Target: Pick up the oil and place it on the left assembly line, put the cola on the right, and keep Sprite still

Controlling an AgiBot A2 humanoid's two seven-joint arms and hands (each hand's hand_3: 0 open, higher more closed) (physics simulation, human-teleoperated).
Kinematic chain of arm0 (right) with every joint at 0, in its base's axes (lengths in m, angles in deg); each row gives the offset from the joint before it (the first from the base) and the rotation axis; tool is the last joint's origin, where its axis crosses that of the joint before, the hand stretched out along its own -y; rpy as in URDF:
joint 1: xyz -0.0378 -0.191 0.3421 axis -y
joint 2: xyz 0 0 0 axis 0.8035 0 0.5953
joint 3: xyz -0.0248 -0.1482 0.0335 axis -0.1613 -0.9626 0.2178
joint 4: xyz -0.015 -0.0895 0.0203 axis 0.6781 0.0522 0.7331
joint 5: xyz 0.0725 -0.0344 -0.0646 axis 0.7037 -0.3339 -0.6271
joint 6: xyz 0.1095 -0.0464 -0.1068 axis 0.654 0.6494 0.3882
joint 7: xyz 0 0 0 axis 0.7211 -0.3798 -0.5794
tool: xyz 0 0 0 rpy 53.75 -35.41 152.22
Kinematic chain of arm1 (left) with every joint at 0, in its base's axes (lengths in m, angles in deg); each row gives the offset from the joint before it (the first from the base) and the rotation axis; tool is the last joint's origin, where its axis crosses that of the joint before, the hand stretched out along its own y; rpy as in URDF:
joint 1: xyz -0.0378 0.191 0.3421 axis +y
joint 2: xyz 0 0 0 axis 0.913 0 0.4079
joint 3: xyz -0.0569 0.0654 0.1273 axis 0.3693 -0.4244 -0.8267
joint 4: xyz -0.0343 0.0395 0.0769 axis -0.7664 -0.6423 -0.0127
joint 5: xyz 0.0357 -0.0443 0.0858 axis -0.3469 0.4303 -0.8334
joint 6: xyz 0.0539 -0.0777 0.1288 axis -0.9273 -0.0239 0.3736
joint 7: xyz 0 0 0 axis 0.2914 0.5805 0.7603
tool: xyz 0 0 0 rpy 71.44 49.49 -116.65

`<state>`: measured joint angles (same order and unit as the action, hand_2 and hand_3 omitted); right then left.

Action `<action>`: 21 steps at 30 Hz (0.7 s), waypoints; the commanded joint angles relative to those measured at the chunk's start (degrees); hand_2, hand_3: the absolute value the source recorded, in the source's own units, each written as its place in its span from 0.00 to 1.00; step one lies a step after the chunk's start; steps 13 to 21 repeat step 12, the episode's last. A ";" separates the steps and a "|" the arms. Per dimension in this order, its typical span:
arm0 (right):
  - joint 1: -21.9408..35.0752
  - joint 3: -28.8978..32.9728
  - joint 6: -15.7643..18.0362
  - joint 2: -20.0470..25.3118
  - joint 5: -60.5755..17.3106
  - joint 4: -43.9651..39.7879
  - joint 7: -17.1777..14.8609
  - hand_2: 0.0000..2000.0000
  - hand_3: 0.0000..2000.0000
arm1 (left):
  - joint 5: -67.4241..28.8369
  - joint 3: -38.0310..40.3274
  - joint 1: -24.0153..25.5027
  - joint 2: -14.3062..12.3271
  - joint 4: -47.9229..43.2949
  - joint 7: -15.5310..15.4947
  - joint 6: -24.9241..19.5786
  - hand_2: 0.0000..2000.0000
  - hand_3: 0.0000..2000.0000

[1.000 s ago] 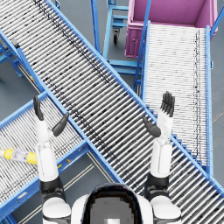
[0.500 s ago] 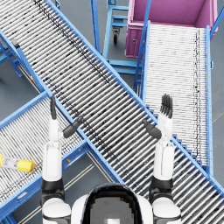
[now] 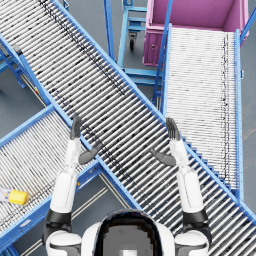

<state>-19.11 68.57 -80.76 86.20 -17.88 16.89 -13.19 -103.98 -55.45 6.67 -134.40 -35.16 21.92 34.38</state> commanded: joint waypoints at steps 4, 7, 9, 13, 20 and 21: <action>-0.63 -0.93 0.29 -1.00 0.71 0.07 -0.30 0.00 0.00 | 2.11 -0.70 0.62 0.28 0.02 0.30 0.30 0.00 0.00; -0.77 -1.14 0.36 -1.22 0.87 0.09 -0.36 0.00 0.00 | 2.58 -0.86 0.75 0.34 0.02 0.36 0.36 0.00 0.00; -0.80 -1.20 0.38 -1.28 0.92 0.10 -0.38 0.00 0.00 | 2.72 -0.91 0.79 0.35 0.02 0.38 0.38 0.00 0.00; -0.83 -1.24 0.39 -1.31 0.95 0.10 -0.39 0.00 0.00 | 2.80 -0.94 0.81 0.36 0.02 0.39 0.40 0.00 0.00; -0.83 -1.24 0.39 -1.31 0.95 0.10 -0.39 0.00 0.00 | 2.80 -0.94 0.81 0.36 0.02 0.39 0.40 0.00 0.00; -0.83 -1.24 0.39 -1.31 0.95 0.10 -0.39 0.00 0.00 | 2.80 -0.94 0.81 0.36 0.02 0.39 0.40 0.00 0.00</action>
